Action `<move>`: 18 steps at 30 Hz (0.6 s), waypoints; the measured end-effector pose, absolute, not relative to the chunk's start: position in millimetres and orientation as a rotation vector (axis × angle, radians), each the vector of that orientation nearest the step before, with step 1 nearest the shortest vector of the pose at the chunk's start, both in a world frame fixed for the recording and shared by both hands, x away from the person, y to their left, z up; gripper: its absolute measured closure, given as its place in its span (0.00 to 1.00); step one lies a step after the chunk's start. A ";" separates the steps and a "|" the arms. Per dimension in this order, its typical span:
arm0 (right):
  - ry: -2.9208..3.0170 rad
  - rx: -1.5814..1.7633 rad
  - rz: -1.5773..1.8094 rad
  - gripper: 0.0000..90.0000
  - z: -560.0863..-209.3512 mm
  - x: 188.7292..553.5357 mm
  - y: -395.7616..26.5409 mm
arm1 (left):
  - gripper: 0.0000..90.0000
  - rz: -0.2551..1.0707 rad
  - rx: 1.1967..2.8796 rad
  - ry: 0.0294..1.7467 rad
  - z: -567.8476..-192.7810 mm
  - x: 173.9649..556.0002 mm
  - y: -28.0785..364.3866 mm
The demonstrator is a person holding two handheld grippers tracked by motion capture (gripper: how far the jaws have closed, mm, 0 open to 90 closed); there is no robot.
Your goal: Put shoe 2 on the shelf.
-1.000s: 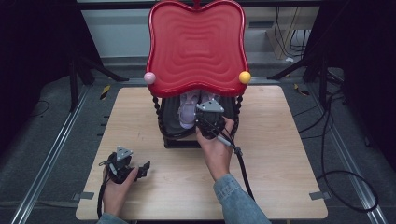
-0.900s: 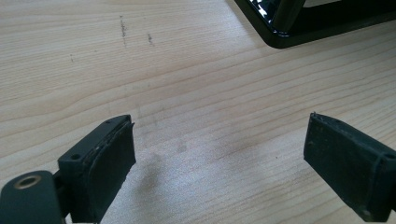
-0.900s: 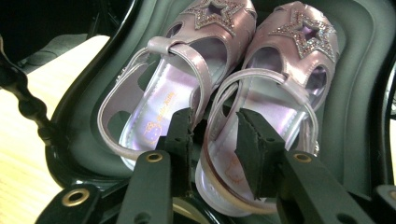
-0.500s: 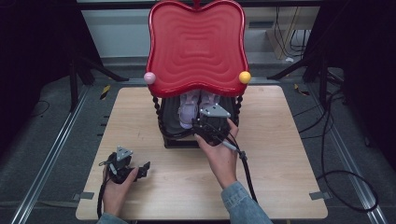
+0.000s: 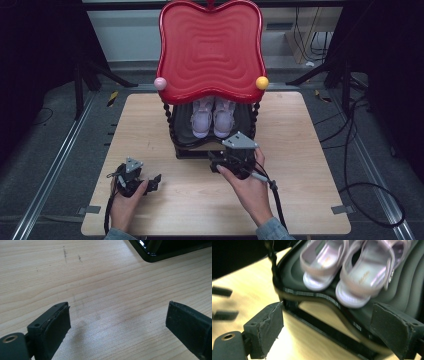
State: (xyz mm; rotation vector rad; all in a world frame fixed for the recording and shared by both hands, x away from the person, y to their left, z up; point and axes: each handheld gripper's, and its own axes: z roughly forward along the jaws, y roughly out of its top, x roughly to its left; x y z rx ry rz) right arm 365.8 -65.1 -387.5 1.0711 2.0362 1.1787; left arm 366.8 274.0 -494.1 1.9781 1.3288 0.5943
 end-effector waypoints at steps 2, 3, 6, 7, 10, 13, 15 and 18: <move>2.051 1.072 1.170 0.12 -394.6 360.7 -71.2 | 0.05 0.591 1.983 1.332 -495.5 367.6 275.0; 2.056 1.071 1.165 0.12 -398.7 358.6 -74.6 | 0.05 0.589 1.986 1.336 -496.2 368.0 275.6; 2.079 1.082 1.149 0.12 -411.9 353.0 -85.5 | 0.05 0.584 1.987 1.343 -498.1 368.7 277.2; 2.083 1.088 1.135 0.12 -417.6 350.8 -90.3 | 0.05 0.583 1.989 1.345 -498.5 369.0 277.4; 2.088 1.116 1.126 0.12 -429.2 346.6 -103.3 | 0.05 0.580 1.997 1.350 -500.1 369.7 277.6; 2.080 1.149 1.115 0.12 -440.1 343.7 -120.0 | 0.05 0.578 2.005 1.356 -501.7 370.4 276.9; 2.070 1.175 1.101 0.12 -447.4 342.6 -132.8 | 0.05 0.578 2.008 1.359 -502.8 370.9 276.7; 2.054 1.229 1.083 0.11 -458.7 344.3 -154.5 | 0.05 0.578 2.015 1.363 -503.9 371.6 277.2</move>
